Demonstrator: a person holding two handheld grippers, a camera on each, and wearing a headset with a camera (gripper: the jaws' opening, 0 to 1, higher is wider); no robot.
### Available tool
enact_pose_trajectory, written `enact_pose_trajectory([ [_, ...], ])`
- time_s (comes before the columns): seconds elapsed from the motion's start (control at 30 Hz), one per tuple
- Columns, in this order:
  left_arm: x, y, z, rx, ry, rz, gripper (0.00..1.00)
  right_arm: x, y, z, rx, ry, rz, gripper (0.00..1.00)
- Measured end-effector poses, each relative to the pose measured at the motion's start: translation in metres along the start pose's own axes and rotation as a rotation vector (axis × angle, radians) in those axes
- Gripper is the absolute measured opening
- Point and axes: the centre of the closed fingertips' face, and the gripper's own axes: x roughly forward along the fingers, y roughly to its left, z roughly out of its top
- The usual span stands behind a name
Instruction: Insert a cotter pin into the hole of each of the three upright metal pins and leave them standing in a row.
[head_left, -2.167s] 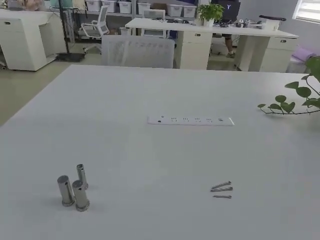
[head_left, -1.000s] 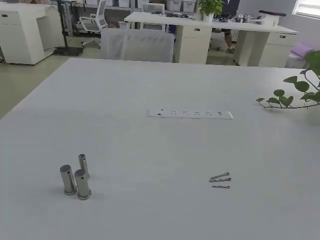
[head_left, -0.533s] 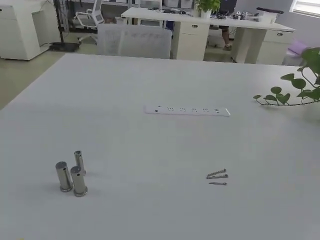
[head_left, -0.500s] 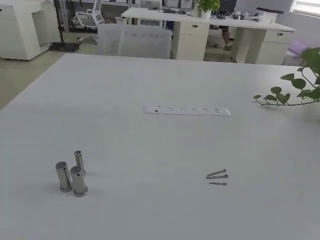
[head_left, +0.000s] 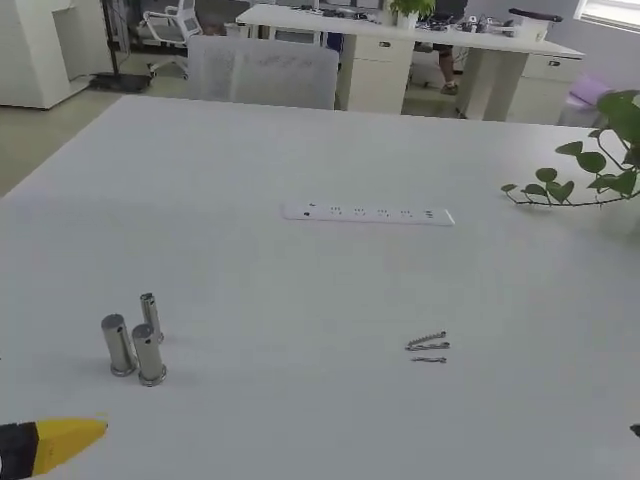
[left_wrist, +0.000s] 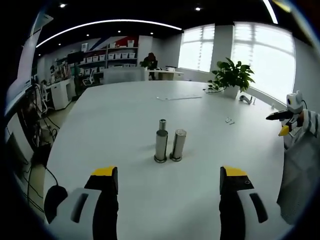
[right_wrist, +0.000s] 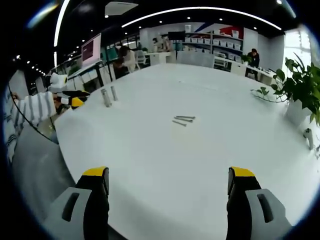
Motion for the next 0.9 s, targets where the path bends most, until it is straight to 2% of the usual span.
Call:
enact_pose_trajectory([
  [0.13, 0.008, 0.005, 0.007, -0.004, -0.013, -0.011, 0.79, 0.0, 0.0, -0.002, 0.0, 0.009, 0.0, 1.0],
  [0.37, 0.02, 0.013, 0.012, 0.042, 0.005, -0.012, 0.7, 0.001, -0.002, -0.004, 0.0, 0.018, -0.001, 1.0],
  [0.5, 0.027, 0.019, 0.012, 0.087, 0.015, 0.021, 0.59, 0.001, -0.003, -0.005, 0.0, 0.024, -0.005, 1.0],
  [0.63, 0.034, 0.022, 0.013, 0.078, 0.006, 0.031, 0.56, 0.001, -0.003, -0.007, 0.001, 0.037, 0.002, 1.0],
  [0.8, 0.043, 0.027, 0.013, 0.079, 0.017, 0.061, 0.49, -0.002, -0.006, -0.007, 0.003, 0.039, -0.009, 1.0],
  [0.9, 0.048, 0.029, 0.013, 0.055, 0.015, 0.063, 0.48, -0.005, -0.009, -0.006, 0.006, 0.038, -0.016, 1.0],
])
